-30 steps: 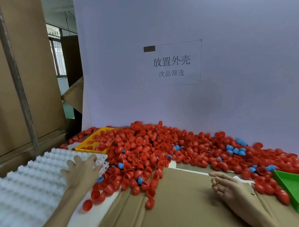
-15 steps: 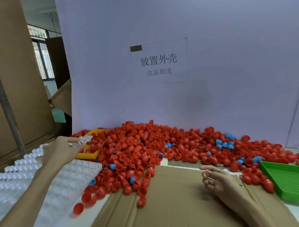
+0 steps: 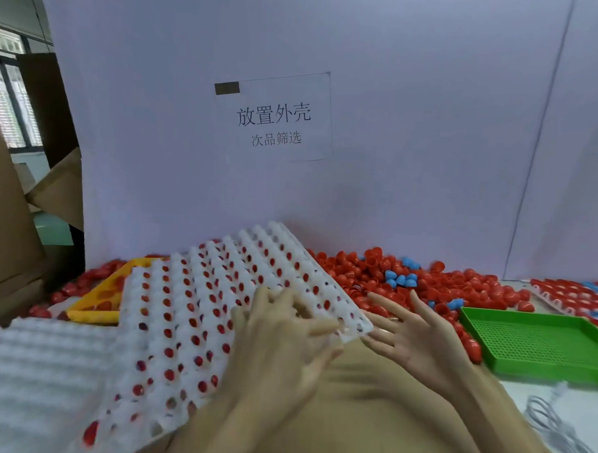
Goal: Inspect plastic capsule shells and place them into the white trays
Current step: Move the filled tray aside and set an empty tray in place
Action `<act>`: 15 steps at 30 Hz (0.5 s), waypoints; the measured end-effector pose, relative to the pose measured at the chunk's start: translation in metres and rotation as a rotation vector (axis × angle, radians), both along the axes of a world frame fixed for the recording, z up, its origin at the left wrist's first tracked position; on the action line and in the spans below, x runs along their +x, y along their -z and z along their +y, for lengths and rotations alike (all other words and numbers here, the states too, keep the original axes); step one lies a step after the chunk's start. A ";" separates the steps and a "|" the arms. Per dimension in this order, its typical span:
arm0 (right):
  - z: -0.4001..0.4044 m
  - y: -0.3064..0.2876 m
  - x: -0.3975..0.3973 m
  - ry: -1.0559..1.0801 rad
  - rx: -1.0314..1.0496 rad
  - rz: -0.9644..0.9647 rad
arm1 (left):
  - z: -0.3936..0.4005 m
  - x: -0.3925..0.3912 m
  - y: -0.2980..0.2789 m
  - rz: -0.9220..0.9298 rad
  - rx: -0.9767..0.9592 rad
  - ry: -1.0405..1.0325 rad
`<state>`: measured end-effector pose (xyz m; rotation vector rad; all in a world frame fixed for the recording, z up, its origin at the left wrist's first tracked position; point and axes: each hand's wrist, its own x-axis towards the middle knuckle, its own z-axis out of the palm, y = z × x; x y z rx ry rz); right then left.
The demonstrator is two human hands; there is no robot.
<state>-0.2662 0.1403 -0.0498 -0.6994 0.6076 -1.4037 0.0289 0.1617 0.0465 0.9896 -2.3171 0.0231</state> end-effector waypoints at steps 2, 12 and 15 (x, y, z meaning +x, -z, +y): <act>0.006 0.001 -0.009 0.026 0.027 0.010 | 0.019 -0.029 0.026 -0.100 -0.004 0.107; 0.029 0.038 -0.046 0.329 0.096 0.408 | 0.041 -0.087 0.102 -0.196 0.612 0.330; 0.027 0.046 -0.044 0.402 0.127 0.658 | 0.022 -0.084 0.104 -0.285 0.478 0.474</act>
